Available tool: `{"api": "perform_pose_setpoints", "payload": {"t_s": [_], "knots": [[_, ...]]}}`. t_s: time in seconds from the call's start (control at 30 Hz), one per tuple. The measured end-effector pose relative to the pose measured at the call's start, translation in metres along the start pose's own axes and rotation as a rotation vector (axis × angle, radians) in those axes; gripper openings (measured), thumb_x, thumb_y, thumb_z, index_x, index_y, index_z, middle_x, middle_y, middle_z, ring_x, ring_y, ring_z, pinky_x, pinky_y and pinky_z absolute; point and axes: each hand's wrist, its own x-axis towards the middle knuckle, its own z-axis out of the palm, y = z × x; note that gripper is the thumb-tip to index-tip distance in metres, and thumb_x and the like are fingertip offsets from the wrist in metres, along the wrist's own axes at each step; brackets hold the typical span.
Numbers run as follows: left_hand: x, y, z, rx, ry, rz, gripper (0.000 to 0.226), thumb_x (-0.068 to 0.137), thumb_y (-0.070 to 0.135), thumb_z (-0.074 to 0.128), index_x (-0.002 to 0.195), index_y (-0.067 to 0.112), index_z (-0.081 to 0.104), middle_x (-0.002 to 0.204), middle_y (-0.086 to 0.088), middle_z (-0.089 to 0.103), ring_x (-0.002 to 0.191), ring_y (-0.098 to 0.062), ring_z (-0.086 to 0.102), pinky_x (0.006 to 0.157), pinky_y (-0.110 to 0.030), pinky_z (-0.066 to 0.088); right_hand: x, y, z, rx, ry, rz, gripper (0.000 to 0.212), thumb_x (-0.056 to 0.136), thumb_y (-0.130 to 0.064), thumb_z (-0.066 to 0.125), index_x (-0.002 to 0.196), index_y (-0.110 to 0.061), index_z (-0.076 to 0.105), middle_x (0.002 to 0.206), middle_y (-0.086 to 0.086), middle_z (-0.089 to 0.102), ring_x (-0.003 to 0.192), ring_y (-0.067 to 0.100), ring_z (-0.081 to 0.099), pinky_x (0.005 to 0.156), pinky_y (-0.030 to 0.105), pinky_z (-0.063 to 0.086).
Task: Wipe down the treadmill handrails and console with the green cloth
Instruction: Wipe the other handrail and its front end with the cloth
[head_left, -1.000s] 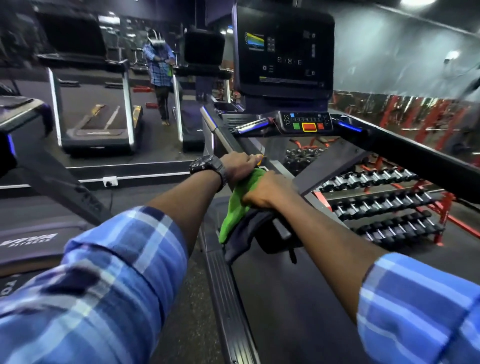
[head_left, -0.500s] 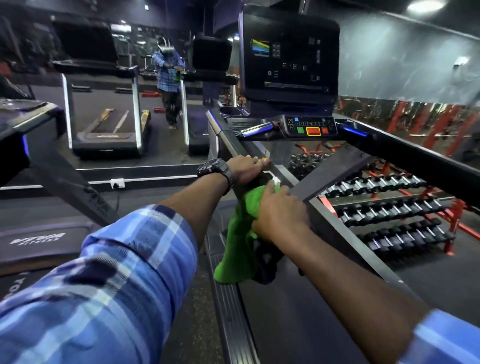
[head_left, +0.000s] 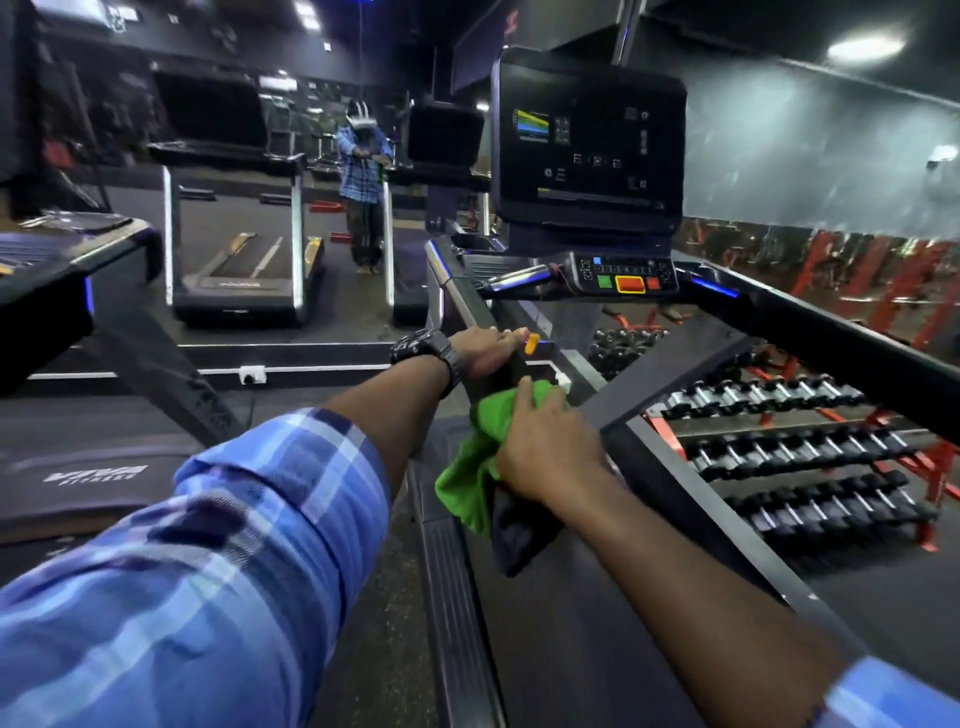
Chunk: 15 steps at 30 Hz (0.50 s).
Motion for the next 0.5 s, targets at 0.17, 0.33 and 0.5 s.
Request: {"api": "perform_pose_setpoints", "payload": {"t_s": [0.17, 0.33, 0.5], "knots": [[0.009, -0.008, -0.003, -0.026, 0.015, 0.023, 0.072, 0.101, 0.057, 0.015, 0.134, 0.009, 0.058, 0.142, -0.021, 0.05, 0.131, -0.032, 0.047, 0.107, -0.031, 0.035, 0.071, 0.004, 0.003, 0.302, -0.109, 0.139, 0.091, 0.071, -0.057, 0.038, 0.149, -0.014, 0.023, 0.146, 0.017, 0.043, 0.128, 0.038, 0.046, 0.102, 0.05, 0.04], [0.025, -0.023, -0.013, 0.006, 0.016, 0.118, 0.078, 0.098, 0.063, 0.01, 0.13, 0.015, 0.062, 0.142, -0.022, 0.049, 0.131, -0.032, 0.047, 0.106, -0.031, 0.033, 0.083, 0.004, -0.003, 0.461, -0.05, 0.128, 0.057, 0.084, -0.044, 0.05, 0.129, -0.009, 0.055, 0.127, 0.014, 0.059, 0.115, 0.033, 0.057, 0.092, 0.035, 0.045], [0.026, -0.031, -0.02, 0.06, -0.028, 0.211, 0.064, 0.104, 0.05, 0.012, 0.143, 0.013, 0.046, 0.142, -0.025, 0.049, 0.131, -0.035, 0.047, 0.109, -0.035, 0.034, 0.046, 0.009, -0.018, 0.659, -0.052, 0.041, 0.028, 0.097, -0.015, 0.055, 0.125, -0.012, 0.059, 0.107, 0.0, 0.062, 0.089, 0.01, 0.059, 0.073, 0.013, 0.043]]}}
